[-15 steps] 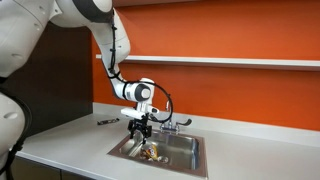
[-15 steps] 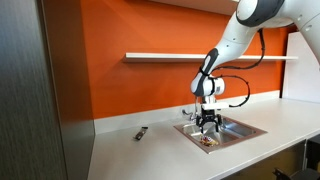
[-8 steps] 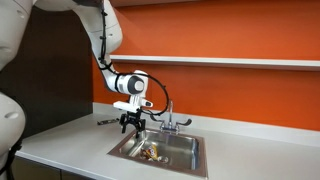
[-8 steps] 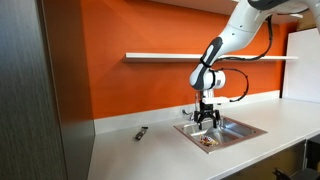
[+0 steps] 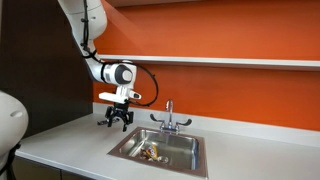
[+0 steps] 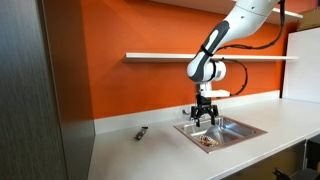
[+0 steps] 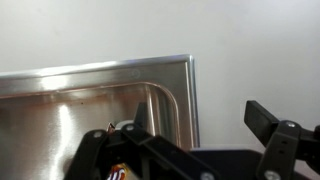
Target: Put the brown packet inside the sink
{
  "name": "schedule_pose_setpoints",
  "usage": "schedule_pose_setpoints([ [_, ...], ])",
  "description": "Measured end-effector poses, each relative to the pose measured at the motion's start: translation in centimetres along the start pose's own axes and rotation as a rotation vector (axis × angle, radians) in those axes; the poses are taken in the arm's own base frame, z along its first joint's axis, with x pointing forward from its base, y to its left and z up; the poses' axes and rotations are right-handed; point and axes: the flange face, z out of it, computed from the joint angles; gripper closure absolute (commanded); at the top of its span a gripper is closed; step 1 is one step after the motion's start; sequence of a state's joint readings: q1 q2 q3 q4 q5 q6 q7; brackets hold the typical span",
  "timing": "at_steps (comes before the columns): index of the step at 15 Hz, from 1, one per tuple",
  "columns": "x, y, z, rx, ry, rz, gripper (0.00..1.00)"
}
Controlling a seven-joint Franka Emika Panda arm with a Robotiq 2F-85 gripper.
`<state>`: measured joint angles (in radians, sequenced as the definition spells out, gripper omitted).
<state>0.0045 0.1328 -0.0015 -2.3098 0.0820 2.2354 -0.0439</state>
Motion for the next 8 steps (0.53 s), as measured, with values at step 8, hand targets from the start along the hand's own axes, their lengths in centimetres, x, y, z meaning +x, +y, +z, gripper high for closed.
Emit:
schedule_pose_setpoints([
  [8, -5.3, -3.6, -1.1, -0.011, -0.039, -0.074, 0.0],
])
